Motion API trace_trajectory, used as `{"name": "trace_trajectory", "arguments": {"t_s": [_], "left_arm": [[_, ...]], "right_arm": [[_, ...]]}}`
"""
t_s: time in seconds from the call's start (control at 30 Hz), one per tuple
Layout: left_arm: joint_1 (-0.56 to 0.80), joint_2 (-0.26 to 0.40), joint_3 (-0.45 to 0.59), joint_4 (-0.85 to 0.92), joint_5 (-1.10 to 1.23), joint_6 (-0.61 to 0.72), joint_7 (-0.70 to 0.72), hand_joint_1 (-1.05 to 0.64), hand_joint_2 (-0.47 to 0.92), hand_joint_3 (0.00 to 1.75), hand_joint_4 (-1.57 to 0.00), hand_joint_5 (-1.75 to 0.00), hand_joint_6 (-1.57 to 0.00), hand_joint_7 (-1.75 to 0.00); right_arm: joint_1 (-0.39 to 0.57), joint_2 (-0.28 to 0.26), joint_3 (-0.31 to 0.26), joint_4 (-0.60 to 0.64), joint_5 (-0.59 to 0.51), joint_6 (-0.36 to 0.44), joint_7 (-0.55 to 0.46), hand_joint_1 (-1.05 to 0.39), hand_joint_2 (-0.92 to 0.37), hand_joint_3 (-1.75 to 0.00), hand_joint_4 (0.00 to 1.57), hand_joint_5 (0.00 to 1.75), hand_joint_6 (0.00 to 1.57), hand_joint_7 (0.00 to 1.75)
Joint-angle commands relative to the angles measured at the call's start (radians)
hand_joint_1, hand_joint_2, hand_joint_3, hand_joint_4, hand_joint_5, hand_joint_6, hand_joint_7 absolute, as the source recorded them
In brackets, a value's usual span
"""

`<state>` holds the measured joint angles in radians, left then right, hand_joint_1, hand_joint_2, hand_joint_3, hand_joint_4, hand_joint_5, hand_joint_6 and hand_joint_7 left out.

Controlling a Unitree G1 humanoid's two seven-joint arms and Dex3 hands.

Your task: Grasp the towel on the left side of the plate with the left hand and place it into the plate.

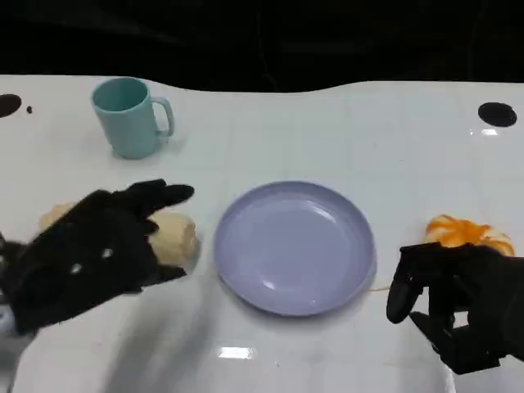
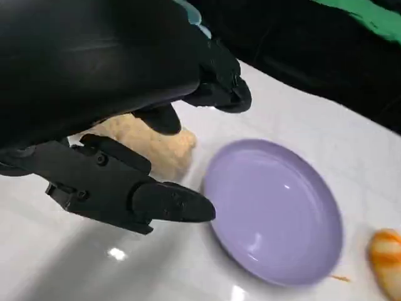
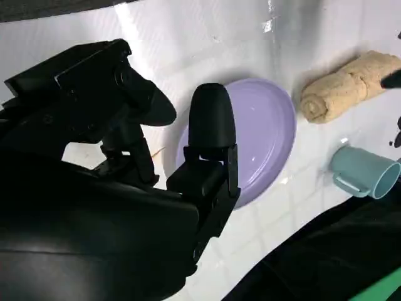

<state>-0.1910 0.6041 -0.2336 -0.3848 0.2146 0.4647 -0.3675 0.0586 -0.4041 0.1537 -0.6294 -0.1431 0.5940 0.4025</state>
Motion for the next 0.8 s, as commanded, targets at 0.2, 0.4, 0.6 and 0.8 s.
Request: {"name": "trace_trajectory", "arguments": {"t_s": [0.2, 0.4, 0.6, 0.8], "left_arm": [[-0.16, 0.038, -0.206, 0.192, 0.388, -0.105, -0.017, -0.59, 0.91, 0.02, -0.02, -0.49, -0.17, -0.01], [-0.232, -0.005, -0.254, 0.366, 0.491, -0.16, -0.04, -0.56, 0.89, 0.0, -0.16, -0.35, -0.25, -0.01], [-0.297, -0.057, -0.26, 0.559, 0.522, -0.22, -0.017, -0.47, 0.83, 0.0, -0.24, -0.29, -0.3, -0.02], [-0.366, -0.096, -0.291, 0.753, 0.56, -0.3, 0.004, -0.48, 0.84, 0.01, -0.3, -0.28, -0.33, -0.02]], "right_arm": [[0.004, -0.004, 0.002, -0.013, -0.005, 0.003, -0.012, 0.0, -0.56, -1.08, 0.72, 1.75, 0.71, 1.41], [0.001, -0.007, 0.008, -0.02, -0.007, 0.012, -0.012, 0.0, -0.56, -1.08, 0.71, 1.74, 0.7, 1.41], [0.004, -0.009, 0.01, -0.024, -0.009, 0.014, -0.012, -0.01, -0.56, -1.09, 0.72, 1.74, 0.71, 1.41], [0.002, -0.007, 0.011, -0.026, -0.012, 0.016, -0.014, -0.01, -0.55, -1.09, 0.72, 1.75, 0.71, 1.42]]}}
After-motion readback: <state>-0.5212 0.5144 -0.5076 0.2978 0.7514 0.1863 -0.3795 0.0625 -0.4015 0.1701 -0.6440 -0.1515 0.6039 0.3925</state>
